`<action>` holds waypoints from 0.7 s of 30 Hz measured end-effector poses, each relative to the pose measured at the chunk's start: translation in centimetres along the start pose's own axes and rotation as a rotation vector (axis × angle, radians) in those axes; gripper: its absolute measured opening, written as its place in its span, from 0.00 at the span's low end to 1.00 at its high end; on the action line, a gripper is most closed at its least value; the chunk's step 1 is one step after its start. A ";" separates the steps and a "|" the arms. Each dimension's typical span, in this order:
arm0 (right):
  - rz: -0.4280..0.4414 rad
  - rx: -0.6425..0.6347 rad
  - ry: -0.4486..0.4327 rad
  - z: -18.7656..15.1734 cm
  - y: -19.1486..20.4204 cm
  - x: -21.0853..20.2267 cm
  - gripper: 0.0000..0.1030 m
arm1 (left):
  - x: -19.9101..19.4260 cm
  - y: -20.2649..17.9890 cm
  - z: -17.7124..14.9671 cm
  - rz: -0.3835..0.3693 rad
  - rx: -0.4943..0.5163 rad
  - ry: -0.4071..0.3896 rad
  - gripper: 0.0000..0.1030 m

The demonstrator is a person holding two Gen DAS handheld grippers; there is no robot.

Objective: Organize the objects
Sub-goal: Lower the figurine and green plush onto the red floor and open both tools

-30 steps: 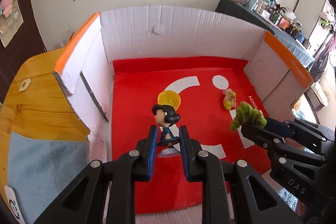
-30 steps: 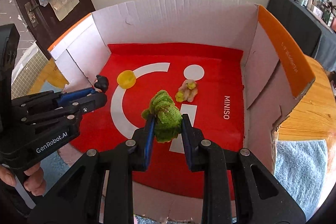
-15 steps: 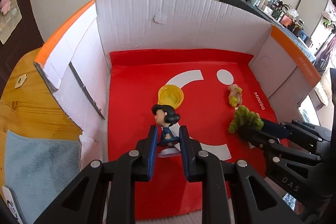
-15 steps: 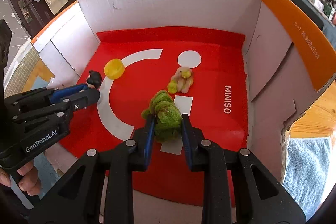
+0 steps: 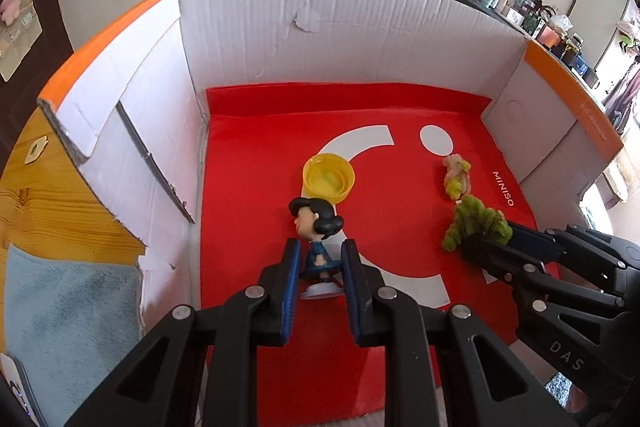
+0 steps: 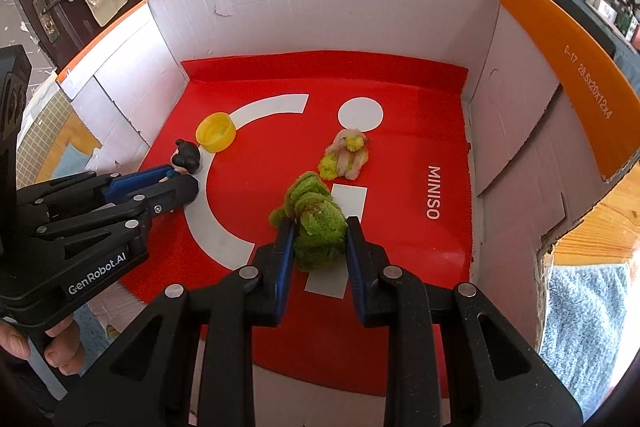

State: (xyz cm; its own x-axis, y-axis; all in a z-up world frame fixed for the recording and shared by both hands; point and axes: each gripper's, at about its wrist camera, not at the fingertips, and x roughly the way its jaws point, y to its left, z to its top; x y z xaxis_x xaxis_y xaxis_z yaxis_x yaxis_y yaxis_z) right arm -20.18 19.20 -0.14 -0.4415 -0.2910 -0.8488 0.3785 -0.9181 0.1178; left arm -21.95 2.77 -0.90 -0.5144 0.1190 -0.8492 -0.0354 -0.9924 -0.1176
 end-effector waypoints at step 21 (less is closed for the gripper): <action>0.021 0.003 0.001 -0.2 0.0 -0.6 0.24 | 0.0 0.7 0.2 -0.002 -0.013 -0.009 0.30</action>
State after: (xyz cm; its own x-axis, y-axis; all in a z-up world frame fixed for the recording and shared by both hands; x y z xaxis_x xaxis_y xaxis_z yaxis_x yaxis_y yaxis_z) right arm -19.73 19.47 0.23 -0.4326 -0.3097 -0.8467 0.3848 -0.9127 0.1373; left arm -22.17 2.09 -0.89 -0.5224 0.1205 -0.8442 -0.0251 -0.9917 -0.1260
